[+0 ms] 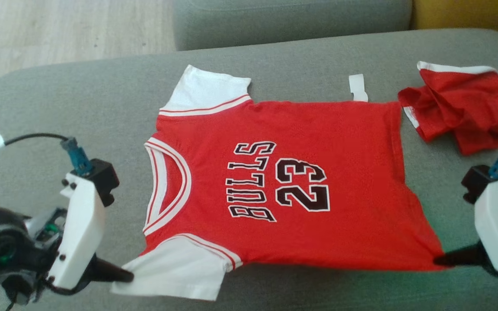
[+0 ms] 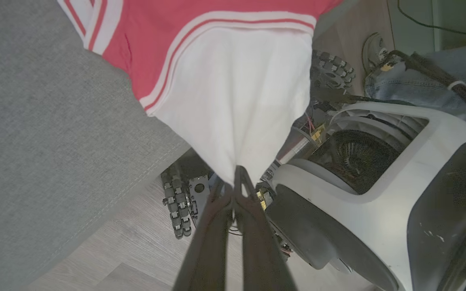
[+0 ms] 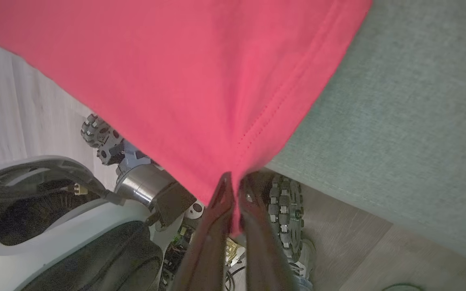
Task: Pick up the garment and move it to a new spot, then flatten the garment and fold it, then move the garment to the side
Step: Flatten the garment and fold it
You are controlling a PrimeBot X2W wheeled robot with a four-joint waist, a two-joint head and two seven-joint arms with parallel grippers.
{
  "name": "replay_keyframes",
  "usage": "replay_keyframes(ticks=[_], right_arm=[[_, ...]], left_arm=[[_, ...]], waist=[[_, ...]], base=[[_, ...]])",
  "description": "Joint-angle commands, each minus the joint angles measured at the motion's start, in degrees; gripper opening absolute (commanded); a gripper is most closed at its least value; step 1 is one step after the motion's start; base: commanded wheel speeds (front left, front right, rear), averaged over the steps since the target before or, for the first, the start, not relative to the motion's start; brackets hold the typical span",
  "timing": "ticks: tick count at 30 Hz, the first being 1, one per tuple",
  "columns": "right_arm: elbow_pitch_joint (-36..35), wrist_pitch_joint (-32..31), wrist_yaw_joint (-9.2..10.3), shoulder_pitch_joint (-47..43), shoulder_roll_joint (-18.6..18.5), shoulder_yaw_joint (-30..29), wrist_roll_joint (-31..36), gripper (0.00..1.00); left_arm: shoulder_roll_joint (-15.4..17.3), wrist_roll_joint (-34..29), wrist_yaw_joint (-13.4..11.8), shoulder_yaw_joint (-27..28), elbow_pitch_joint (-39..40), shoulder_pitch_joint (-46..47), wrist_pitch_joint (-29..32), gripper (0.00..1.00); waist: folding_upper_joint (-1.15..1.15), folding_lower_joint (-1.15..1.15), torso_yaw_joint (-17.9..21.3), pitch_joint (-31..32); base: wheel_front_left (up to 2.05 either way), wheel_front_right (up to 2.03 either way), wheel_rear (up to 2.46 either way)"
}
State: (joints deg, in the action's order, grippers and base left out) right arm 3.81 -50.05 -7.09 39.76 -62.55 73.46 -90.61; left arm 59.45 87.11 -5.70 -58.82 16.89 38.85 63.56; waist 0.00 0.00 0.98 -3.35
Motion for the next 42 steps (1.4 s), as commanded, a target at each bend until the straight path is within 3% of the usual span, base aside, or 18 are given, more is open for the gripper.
replay_keyframes(ticks=[1,16,29,39,40,41,42], right_arm=[[0.4,-0.3,-0.40,1.6,-1.7,-1.6,0.1,0.00],[12.9,-3.6,-0.40,9.3,7.8,-4.5,-5.4,0.00],[19.2,-2.8,-0.40,12.9,10.6,-4.0,-6.2,0.00],[24.8,-0.5,-0.40,16.6,14.9,-4.3,-6.6,0.00],[25.3,0.0,-0.40,16.9,15.5,-4.4,-6.7,0.00],[25.6,0.7,-0.40,17.2,16.0,-4.5,-6.6,0.08],[25.9,1.3,-0.40,17.3,16.5,-4.6,-6.5,0.33]], left_arm=[[1.9,0.1,-0.5,4.2,0.7,3.8,0.4,0.00],[-10.3,-3.5,-1.0,5.2,-16.0,16.2,3.6,0.00],[-11.4,-7.6,-0.3,4.5,-24.6,19.5,3.3,0.00],[-14.3,-10.5,0.7,4.0,-29.6,21.6,1.1,0.00],[-14.8,-10.8,1.0,4.0,-30.2,21.7,0.5,0.07],[-15.2,-11.1,1.3,3.9,-30.8,21.6,-0.1,0.48],[-15.6,-11.3,1.6,3.9,-31.4,21.6,-0.8,0.98]], waist=[[0.00,0.00,0.5,-0.6],[0.00,0.00,2.9,-5.4],[0.00,0.00,4.6,-8.3],[0.00,0.00,5.3,-10.6],[0.00,0.00,5.4,-10.7],[0.00,0.00,5.5,-10.8],[0.00,0.00,5.5,-10.8]], base=[[0.00,0.00,0.00],[0.00,0.00,0.00],[0.00,0.00,0.00],[0.00,0.00,0.00],[0.00,0.00,0.00],[0.00,0.00,0.00],[0.00,0.00,0.00]])
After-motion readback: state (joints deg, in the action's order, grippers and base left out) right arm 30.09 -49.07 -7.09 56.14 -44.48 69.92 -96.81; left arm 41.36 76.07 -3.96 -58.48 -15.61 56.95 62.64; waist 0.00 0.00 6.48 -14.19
